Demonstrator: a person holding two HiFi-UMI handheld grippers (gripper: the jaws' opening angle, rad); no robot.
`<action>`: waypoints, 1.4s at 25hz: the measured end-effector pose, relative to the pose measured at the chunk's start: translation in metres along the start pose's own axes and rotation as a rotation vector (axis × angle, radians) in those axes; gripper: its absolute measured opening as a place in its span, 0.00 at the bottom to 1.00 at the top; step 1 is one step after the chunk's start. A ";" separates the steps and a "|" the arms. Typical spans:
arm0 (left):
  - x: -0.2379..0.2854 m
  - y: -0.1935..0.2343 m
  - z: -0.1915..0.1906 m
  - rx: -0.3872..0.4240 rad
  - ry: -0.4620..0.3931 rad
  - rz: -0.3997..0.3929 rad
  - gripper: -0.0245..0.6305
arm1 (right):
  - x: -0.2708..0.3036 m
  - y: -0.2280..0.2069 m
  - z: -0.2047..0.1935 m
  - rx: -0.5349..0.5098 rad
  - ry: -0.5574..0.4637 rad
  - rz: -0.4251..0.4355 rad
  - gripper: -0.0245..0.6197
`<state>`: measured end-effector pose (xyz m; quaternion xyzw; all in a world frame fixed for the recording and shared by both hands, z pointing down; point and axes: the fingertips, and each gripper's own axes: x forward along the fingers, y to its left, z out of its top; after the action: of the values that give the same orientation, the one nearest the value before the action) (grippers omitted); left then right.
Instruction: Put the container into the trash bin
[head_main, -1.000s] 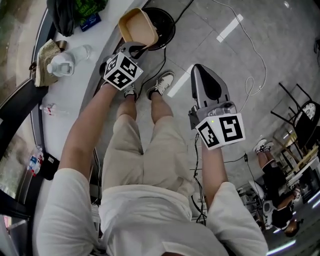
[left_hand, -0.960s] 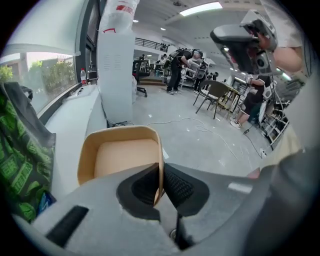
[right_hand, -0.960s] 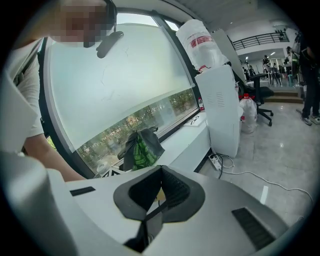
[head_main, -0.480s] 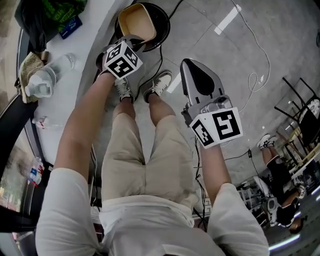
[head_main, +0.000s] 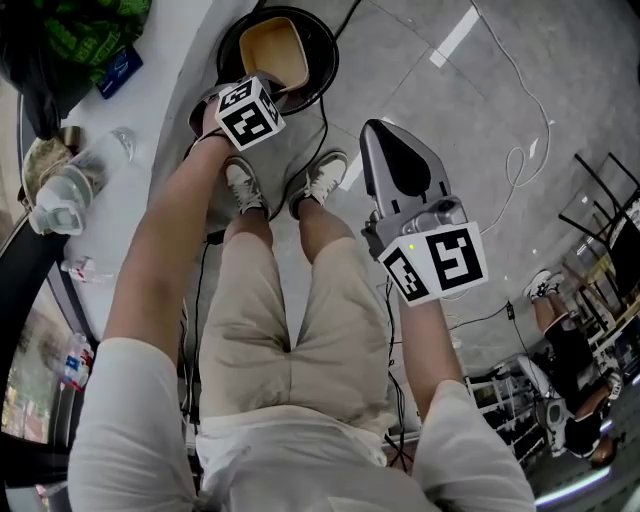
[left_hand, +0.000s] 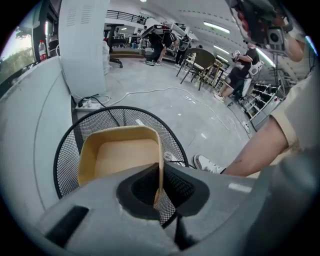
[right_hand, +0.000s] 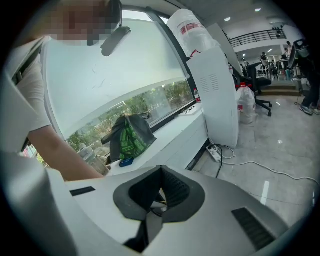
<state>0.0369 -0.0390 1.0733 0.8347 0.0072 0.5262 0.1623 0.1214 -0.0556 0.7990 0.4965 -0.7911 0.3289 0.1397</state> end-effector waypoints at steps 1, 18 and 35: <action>0.004 0.002 -0.001 0.004 0.012 -0.009 0.07 | 0.001 -0.002 -0.001 -0.002 -0.005 -0.003 0.04; 0.057 0.025 -0.027 0.105 0.215 -0.125 0.07 | 0.028 -0.039 -0.017 0.000 -0.063 -0.052 0.04; 0.079 0.042 -0.034 0.087 0.261 -0.146 0.09 | 0.032 -0.059 -0.019 -0.018 -0.084 -0.080 0.04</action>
<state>0.0352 -0.0554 1.1673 0.7628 0.1114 0.6162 0.1615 0.1560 -0.0825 0.8530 0.5397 -0.7788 0.2948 0.1238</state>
